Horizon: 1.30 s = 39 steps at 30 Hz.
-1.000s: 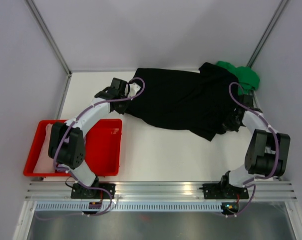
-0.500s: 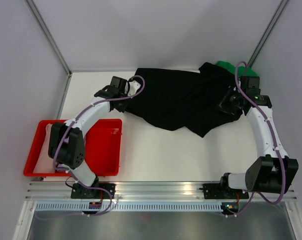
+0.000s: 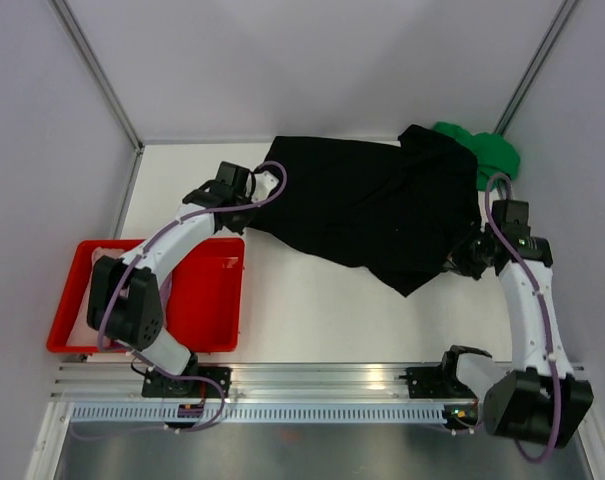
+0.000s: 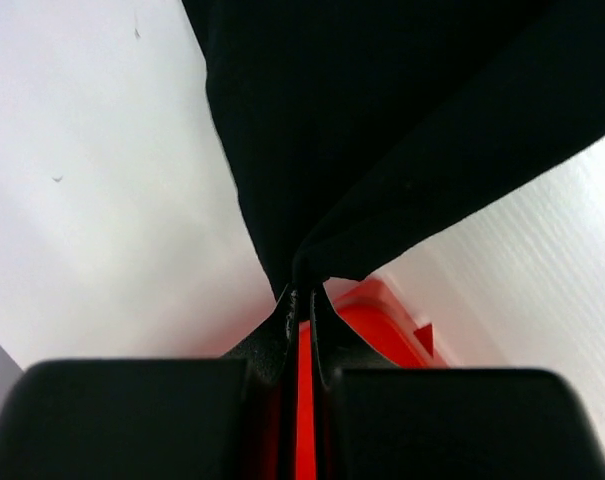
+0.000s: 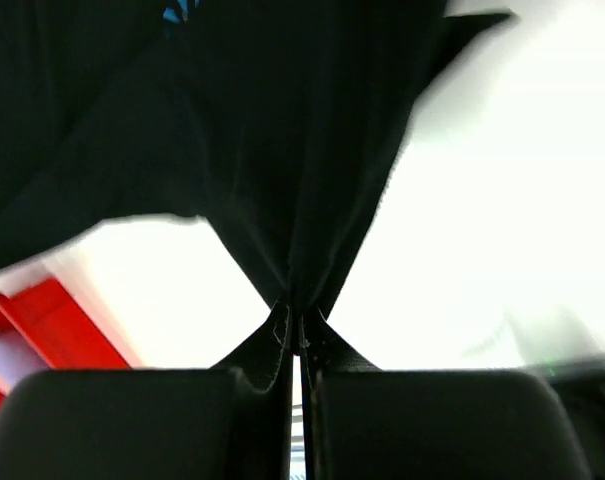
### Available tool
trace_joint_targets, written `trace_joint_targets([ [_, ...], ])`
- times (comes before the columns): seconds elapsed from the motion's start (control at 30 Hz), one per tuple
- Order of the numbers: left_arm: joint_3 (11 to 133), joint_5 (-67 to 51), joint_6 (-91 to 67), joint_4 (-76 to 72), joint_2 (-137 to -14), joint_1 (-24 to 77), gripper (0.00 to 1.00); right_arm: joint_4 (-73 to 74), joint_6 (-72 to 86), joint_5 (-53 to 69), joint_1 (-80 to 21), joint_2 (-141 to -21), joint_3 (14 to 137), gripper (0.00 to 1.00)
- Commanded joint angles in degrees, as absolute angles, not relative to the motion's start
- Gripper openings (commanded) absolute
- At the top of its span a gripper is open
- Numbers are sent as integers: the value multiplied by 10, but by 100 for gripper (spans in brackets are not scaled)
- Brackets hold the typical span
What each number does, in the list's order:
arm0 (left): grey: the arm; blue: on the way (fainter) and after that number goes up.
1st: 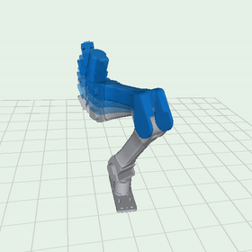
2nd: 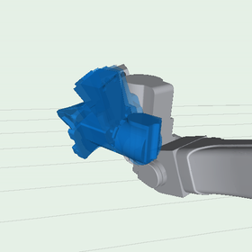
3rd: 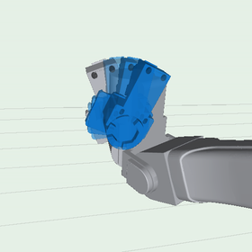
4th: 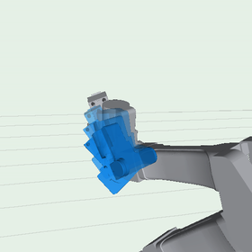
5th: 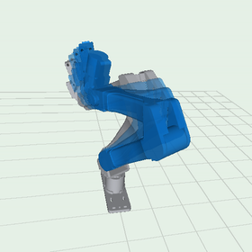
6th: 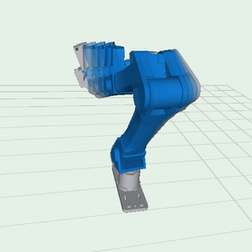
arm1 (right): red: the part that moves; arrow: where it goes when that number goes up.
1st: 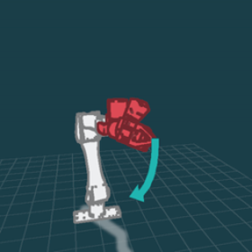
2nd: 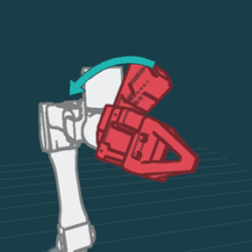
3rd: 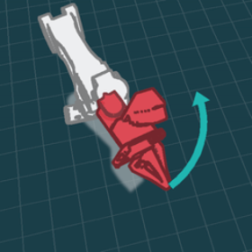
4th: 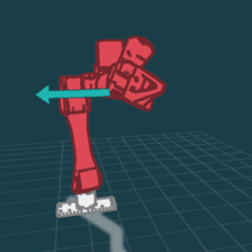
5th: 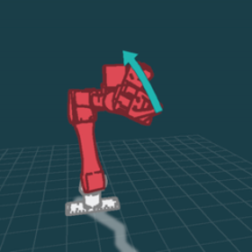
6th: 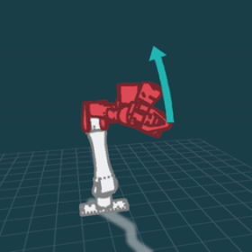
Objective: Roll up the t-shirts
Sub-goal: Flatten the tshirt, then fold the tshirt
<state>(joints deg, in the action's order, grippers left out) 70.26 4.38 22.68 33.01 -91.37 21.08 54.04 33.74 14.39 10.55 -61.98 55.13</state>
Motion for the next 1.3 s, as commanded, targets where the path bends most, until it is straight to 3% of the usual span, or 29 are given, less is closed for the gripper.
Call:
trace_joint_targets([
  [0.0, 681, 53, 288, 350, -856, 209, 2, 630, 372, 88, 139, -535, 555, 0],
  [0.33, 704, -81, 390, 503, -804, 209, 2, 780, 445, -117, 148, -474, 747, 0],
  [0.47, 695, -106, 393, 525, -805, 209, 2, 769, 456, -100, 148, -463, 688, 0],
  [0.63, 712, -124, 360, 514, -829, 209, 2, 702, 486, -55, 148, -441, 572, 0],
  [0.8, 755, -79, 323, 478, -909, 209, 2, 603, 488, -55, 148, -470, 533, 0],
  [1.27, 892, -3, 276, 420, -1068, 204, 2, 360, 448, -63, 167, -715, 554, 0],
])
